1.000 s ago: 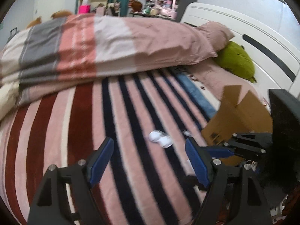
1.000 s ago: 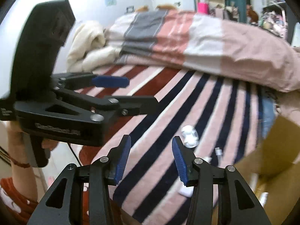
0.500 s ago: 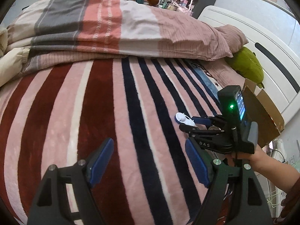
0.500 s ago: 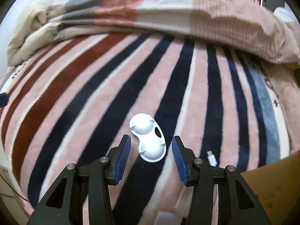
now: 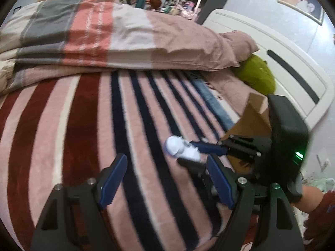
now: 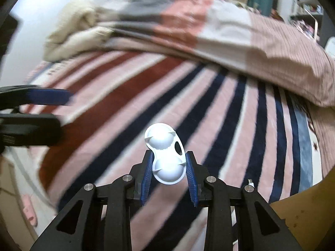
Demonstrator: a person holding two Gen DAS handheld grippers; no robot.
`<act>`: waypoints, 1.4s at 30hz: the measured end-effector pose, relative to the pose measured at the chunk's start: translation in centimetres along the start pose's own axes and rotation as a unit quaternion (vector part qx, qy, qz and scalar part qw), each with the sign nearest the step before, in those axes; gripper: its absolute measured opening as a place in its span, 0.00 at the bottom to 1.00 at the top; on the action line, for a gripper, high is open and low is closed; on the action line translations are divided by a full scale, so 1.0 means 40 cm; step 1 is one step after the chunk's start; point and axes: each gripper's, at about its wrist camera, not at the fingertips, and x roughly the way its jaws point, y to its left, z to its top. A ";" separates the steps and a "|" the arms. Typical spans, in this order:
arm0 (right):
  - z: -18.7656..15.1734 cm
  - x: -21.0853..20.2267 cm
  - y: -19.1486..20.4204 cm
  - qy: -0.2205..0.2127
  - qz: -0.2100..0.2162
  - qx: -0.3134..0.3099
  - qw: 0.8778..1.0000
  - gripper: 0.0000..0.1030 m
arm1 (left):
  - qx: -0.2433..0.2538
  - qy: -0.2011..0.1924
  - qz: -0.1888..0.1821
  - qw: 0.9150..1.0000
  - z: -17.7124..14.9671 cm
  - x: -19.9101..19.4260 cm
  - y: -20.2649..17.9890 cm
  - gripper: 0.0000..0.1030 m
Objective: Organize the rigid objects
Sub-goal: 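Grasp the white contact-lens case with the right gripper, then carry the contact-lens case into the cardboard box and release it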
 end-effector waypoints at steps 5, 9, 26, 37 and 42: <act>0.008 -0.115 0.039 -0.038 0.041 -0.014 0.998 0.25 | 0.017 -0.003 -0.037 0.999 0.037 -0.007 -0.075 0.46; 0.006 -0.201 0.022 -0.069 0.044 -0.015 0.997 0.25 | 0.050 -0.010 -0.033 0.998 0.072 -0.014 -0.154 0.27; -0.109 -0.427 -0.305 -0.074 -0.014 0.072 0.995 0.25 | 0.148 0.051 -0.079 0.984 0.201 0.182 -0.544 0.25; -0.185 -0.404 -0.464 0.012 -0.082 0.124 0.989 0.47 | 0.177 0.099 -0.048 0.978 0.212 0.320 -0.666 0.60; -0.198 -0.414 -0.467 0.002 -0.083 0.125 0.989 0.58 | 0.180 0.094 -0.027 0.979 0.207 0.297 -0.649 0.61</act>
